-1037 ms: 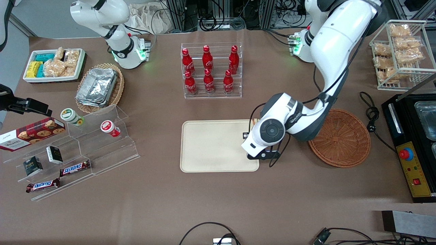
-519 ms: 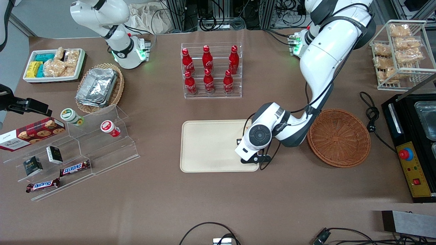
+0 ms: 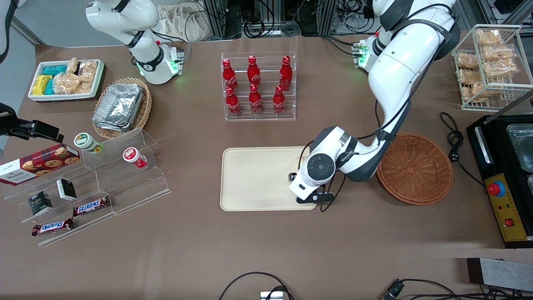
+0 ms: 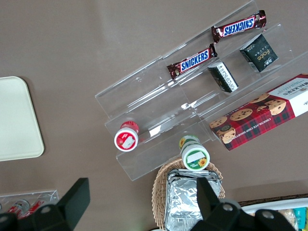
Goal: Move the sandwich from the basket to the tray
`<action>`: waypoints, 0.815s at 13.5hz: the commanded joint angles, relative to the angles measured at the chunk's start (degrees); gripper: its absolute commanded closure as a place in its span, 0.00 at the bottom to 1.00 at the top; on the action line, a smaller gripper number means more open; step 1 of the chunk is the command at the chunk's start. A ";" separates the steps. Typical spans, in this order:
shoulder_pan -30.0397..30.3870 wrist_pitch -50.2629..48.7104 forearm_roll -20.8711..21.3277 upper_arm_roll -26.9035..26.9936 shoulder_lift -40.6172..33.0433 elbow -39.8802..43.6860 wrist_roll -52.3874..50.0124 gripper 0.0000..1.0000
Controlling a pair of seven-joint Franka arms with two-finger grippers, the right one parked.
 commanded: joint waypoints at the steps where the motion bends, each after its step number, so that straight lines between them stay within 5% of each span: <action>1: 2.38 -2.59 -0.01 0.20 -4.28 1.57 -1.15 0.00; 6: 9.33 -12.34 -0.89 -0.06 -16.05 -1.40 4.01 0.00; 9: 14.34 -12.09 -3.42 0.03 -25.53 -10.52 11.90 0.00; 11: 13.47 -12.00 -7.03 6.40 -32.74 -16.59 20.96 0.00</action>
